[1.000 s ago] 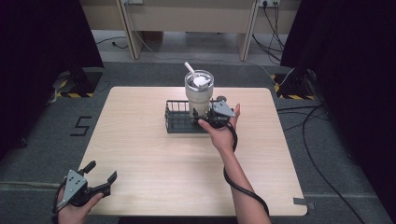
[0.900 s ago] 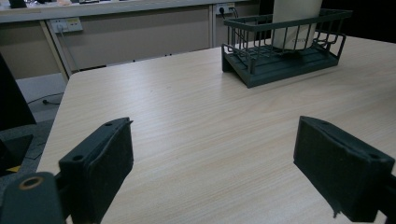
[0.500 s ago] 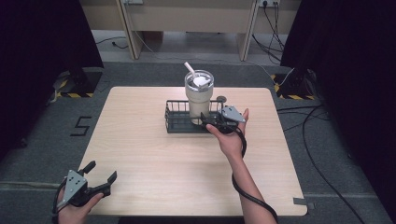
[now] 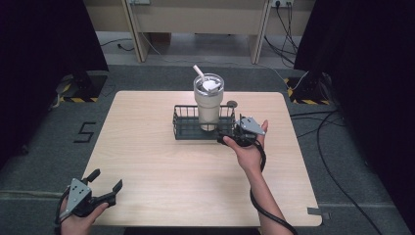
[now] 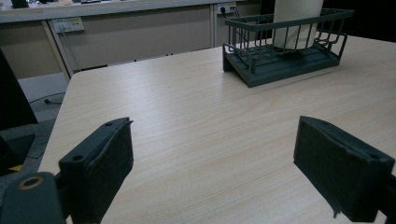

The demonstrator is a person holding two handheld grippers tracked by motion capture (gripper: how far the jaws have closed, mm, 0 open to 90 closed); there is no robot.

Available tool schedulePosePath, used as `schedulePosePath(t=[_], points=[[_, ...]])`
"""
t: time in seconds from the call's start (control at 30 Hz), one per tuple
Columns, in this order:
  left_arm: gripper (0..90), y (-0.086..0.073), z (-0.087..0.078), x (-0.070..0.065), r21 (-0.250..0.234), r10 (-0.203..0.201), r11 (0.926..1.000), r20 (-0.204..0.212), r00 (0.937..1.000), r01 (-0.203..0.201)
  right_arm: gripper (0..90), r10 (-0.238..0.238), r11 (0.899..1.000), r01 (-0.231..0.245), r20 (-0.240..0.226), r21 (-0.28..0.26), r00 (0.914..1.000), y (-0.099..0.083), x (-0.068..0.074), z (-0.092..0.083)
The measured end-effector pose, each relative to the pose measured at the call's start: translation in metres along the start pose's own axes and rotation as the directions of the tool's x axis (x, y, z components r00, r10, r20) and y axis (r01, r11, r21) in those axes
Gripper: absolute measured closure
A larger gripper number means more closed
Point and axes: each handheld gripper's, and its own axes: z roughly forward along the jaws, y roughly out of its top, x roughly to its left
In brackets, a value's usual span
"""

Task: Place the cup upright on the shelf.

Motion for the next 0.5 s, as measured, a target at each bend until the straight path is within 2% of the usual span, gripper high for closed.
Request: schedulePosePath(t=[0.17, 0.5], points=[[11.3, 0.000, 0.000, 0.000, 0.000, 0.002, 1.0000, 0.002, 1.0000, -0.002, 5.5, 0.021, 1.000, -0.021, 0.005, 0.011, 0.9998, -0.005, -0.007, -0.008], [11.3, 0.000, 0.001, -0.001, 0.002, 0.003, 1.0000, 0.002, 1.0000, -0.003, 6.2, 0.018, 1.000, -0.018, 0.016, 0.018, 0.9997, -0.011, -0.014, -0.020]])
